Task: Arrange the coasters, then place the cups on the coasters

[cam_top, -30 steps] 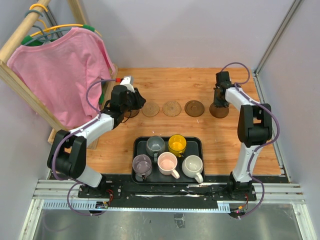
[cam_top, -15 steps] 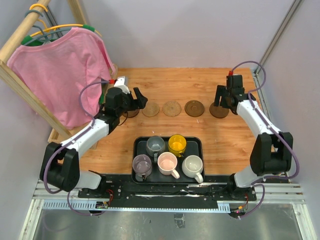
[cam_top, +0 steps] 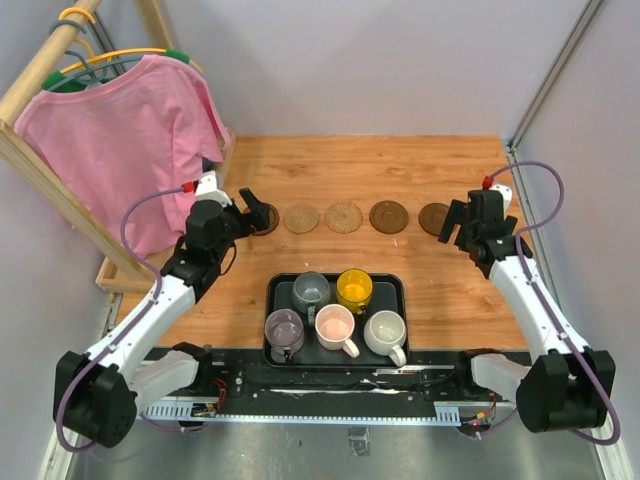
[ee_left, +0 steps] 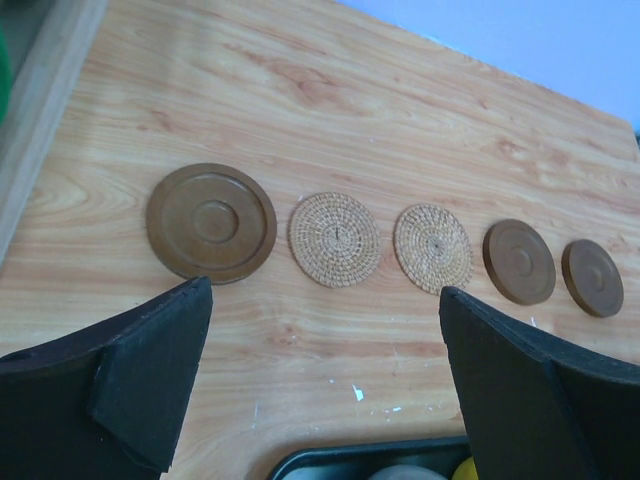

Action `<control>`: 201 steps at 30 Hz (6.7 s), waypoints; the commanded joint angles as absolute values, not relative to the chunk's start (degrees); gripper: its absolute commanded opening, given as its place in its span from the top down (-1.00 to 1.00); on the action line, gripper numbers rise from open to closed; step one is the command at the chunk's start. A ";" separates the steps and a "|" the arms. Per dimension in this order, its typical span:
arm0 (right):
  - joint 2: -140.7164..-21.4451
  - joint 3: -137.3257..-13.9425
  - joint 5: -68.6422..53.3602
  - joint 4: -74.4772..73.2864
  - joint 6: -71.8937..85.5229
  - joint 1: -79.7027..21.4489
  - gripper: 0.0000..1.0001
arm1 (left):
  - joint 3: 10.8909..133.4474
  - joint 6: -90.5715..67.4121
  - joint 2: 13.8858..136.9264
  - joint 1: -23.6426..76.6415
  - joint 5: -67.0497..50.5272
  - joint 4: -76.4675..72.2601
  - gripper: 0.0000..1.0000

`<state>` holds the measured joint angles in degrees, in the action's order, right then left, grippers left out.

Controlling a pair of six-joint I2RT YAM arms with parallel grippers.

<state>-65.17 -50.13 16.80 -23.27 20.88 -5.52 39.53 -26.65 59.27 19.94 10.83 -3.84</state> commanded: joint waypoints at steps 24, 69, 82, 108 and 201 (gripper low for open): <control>-45.89 -45.91 21.38 -46.44 30.57 -26.84 -0.97 | 30.38 -30.67 48.27 19.69 11.78 3.43 -0.99; -65.24 -44.41 -2.01 -26.80 23.00 -51.61 -0.12 | 28.56 -31.86 53.82 19.66 5.26 -3.51 -0.99; -70.01 -41.98 -3.05 -24.51 24.88 -51.61 -0.06 | 29.08 -31.74 55.74 19.67 5.09 -3.57 -0.99; -76.52 -41.57 1.93 -20.82 26.13 -51.59 0.15 | 29.54 -31.16 58.84 19.64 4.83 -4.66 -0.99; -91.36 -55.78 9.14 6.44 4.98 -4.48 0.99 | 36.78 -27.69 68.73 19.64 7.74 -8.95 -0.99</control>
